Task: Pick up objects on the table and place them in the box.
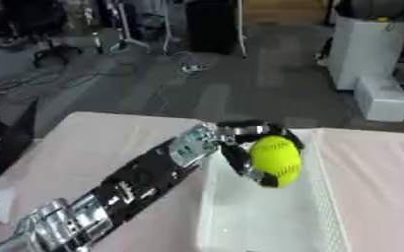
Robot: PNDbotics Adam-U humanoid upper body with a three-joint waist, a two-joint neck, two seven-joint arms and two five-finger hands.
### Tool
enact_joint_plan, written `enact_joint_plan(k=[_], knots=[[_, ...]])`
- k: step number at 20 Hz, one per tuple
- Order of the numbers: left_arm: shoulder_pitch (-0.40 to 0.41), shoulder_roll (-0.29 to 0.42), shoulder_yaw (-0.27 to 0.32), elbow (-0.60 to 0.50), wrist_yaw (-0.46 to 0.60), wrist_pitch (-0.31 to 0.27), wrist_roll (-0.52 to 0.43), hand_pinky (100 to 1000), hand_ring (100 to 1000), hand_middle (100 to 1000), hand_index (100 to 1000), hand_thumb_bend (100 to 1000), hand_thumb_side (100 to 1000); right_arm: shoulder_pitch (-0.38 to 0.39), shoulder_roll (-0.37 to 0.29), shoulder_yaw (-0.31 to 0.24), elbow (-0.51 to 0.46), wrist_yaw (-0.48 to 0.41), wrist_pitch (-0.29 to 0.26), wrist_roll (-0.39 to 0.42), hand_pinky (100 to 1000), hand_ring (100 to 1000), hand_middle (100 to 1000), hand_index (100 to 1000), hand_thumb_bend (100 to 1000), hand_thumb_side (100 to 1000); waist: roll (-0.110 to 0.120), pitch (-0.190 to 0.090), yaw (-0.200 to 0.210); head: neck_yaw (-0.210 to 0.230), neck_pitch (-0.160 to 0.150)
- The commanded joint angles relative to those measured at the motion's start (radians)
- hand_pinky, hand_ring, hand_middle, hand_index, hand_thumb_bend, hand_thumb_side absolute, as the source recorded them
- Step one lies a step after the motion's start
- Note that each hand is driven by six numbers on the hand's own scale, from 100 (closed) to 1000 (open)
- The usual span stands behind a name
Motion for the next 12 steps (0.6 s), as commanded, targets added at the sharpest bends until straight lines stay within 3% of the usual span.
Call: enact_joint_plan(k=[1, 2, 4, 6, 10, 12], knots=[[-0.009, 0.007, 0.006, -0.026, -0.186, -0.357, -0.357, 945, 887, 989, 951, 834, 848, -0.008, -0.031, -0.009, -0.013, -0.005, -0.001, 0.003, 100, 315, 376, 702, 330, 745, -0.007, -0.01, 0.004, 0.012, -0.029], [-0.007, 0.009, 0.013, -0.032, -0.205, -0.357, -0.357, 1000, 929, 1000, 970, 814, 917, -0.005, -0.03, -0.01, -0.013, -0.004, -0.003, 0.004, 100, 315, 376, 702, 330, 745, -0.008, -0.01, 0.006, 0.013, -0.032], [-0.006, 0.021, 0.037, -0.061, -0.173, -0.357, -0.355, 1000, 966, 1000, 990, 770, 1000, 0.006, -0.031, -0.013, -0.013, 0.0, -0.009, 0.007, 100, 315, 375, 702, 331, 745, -0.011, -0.012, 0.013, 0.011, -0.043], [-0.005, 0.045, 0.06, -0.105, -0.098, -0.357, -0.345, 1000, 979, 1000, 992, 684, 1000, 0.016, -0.032, -0.014, -0.013, 0.005, -0.015, 0.01, 100, 315, 375, 702, 332, 745, -0.013, -0.014, 0.022, 0.012, -0.054], [0.021, 0.14, 0.123, -0.254, 0.132, -0.357, -0.261, 1000, 973, 1000, 1000, 637, 1000, 0.044, -0.036, -0.019, -0.013, 0.018, -0.031, 0.016, 100, 315, 374, 702, 332, 745, -0.016, -0.022, 0.05, -0.001, -0.088], [0.037, 0.2, 0.149, -0.319, 0.235, -0.357, -0.226, 992, 963, 1000, 1000, 613, 940, 0.06, -0.039, -0.021, -0.013, 0.026, -0.039, 0.017, 100, 315, 373, 702, 334, 745, -0.017, -0.028, 0.063, -0.011, -0.112]])
